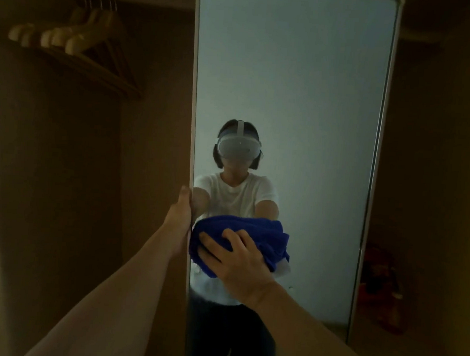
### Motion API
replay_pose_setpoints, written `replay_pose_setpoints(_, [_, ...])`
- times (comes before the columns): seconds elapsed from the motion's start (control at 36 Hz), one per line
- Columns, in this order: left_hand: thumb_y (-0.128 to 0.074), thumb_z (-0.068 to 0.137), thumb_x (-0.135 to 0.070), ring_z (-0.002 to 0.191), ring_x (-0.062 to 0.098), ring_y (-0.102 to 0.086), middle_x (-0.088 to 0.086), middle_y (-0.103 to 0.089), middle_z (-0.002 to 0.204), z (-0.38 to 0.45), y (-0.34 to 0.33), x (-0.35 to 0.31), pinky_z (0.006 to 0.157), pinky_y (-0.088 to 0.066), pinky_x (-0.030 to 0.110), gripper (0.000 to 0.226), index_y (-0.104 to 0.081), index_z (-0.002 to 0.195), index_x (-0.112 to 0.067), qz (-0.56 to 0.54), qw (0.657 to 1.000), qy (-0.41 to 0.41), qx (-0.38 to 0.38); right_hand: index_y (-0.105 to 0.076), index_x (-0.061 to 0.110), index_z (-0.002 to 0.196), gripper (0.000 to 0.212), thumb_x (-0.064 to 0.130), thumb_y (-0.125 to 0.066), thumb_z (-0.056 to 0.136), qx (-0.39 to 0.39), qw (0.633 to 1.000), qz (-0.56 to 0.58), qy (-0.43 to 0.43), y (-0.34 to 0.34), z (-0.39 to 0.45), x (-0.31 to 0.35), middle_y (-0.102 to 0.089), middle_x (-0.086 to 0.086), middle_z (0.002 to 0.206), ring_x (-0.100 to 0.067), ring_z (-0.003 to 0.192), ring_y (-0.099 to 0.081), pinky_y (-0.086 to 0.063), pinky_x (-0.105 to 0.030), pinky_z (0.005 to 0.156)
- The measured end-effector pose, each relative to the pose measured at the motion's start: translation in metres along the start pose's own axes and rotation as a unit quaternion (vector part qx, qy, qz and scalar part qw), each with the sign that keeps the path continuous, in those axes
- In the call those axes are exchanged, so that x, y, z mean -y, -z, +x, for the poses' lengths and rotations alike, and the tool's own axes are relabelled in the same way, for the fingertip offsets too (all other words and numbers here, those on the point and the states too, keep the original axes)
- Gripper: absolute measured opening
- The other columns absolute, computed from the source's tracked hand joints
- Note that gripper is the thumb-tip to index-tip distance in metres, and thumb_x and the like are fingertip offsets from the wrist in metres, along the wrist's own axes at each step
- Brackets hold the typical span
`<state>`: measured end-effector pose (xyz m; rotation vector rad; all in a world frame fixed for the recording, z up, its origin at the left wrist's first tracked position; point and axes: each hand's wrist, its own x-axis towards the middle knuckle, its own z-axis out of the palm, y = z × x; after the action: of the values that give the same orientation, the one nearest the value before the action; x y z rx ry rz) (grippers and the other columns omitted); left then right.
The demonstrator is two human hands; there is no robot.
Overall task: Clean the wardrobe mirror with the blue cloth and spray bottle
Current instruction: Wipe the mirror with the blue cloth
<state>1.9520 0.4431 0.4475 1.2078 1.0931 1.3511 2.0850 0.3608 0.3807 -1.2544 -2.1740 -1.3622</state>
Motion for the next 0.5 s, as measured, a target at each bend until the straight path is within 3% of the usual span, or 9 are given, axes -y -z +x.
replay_pose_setpoints(0.06, [-0.025, 0.086, -0.069, 0.098, 0.026, -0.056, 0.011, -0.06, 0.108, 0.001, -0.002, 0.0, 0.091, -0.043, 0.04, 0.075, -0.057, 0.116, -0.009, 0.026, 1.0, 0.0, -0.007, -0.06, 0.031, 0.121, 0.05, 0.031, -0.069, 0.072, 0.032, 0.999, 0.006, 0.027, -0.003, -0.013, -0.002, -0.055, 0.007, 0.134, -0.023, 0.107, -0.059, -0.051, -0.04, 0.091])
replay_pose_setpoints(0.17, [-0.021, 0.085, -0.071, 0.075, 0.018, -0.051, 0.003, -0.055, 0.083, -0.001, -0.004, 0.0, 0.074, -0.039, 0.038, 0.065, -0.057, 0.086, -0.017, 0.058, 0.998, -0.015, -0.029, -0.061, 0.032, 0.119, 0.046, 0.037, -0.071, 0.074, 0.05, 0.997, 0.017, 0.064, -0.001, -0.029, -0.012, -0.057, 0.009, 0.131, -0.019, 0.103, -0.059, -0.051, -0.037, 0.089])
replay_pose_setpoints(0.22, [-0.021, 0.086, -0.07, 0.075, 0.018, -0.052, 0.004, -0.056, 0.083, -0.001, -0.003, 0.0, 0.072, -0.041, 0.037, 0.065, -0.058, 0.086, -0.018, 0.062, 0.997, -0.018, -0.033, -0.061, 0.03, 0.119, 0.046, 0.038, -0.071, 0.074, 0.044, 0.996, 0.034, 0.07, 0.004, -0.027, -0.017, -0.058, 0.007, 0.128, -0.02, 0.102, -0.059, -0.052, -0.037, 0.087])
replay_pose_setpoints(0.31, [-0.023, 0.088, -0.067, 0.083, 0.023, -0.059, 0.009, -0.062, 0.091, 0.003, -0.001, 0.001, 0.082, -0.047, 0.041, 0.063, -0.058, 0.082, -0.015, 0.051, 0.998, -0.023, -0.021, -0.059, 0.024, 0.121, 0.048, 0.032, -0.071, 0.076, 0.003, 0.996, 0.073, 0.057, 0.013, -0.019, -0.027, -0.058, 0.0, 0.129, -0.025, 0.103, -0.059, -0.052, -0.042, 0.086])
replay_pose_setpoints(0.39, [-0.029, 0.089, -0.064, 0.11, 0.032, -0.056, 0.019, -0.059, 0.12, 0.004, 0.002, 0.003, 0.101, -0.04, 0.044, 0.066, -0.059, 0.102, -0.007, 0.011, 1.0, -0.025, 0.009, -0.064, 0.02, 0.119, 0.051, 0.018, -0.076, 0.069, -0.088, 0.993, 0.08, -0.009, 0.025, -0.007, -0.044, -0.061, -0.007, 0.124, -0.031, 0.103, -0.061, -0.053, -0.044, 0.085])
replay_pose_setpoints(0.5, [-0.027, 0.088, -0.066, 0.105, 0.03, -0.056, 0.016, -0.057, 0.121, 0.004, 0.001, 0.004, 0.092, -0.044, 0.04, 0.072, -0.051, 0.123, -0.006, 0.034, 0.999, -0.032, -0.013, -0.068, 0.014, 0.115, 0.048, 0.011, -0.078, 0.068, -0.176, 0.978, 0.055, -0.102, 0.042, 0.012, -0.074, -0.064, -0.016, 0.115, -0.036, 0.094, -0.063, -0.054, -0.044, 0.074])
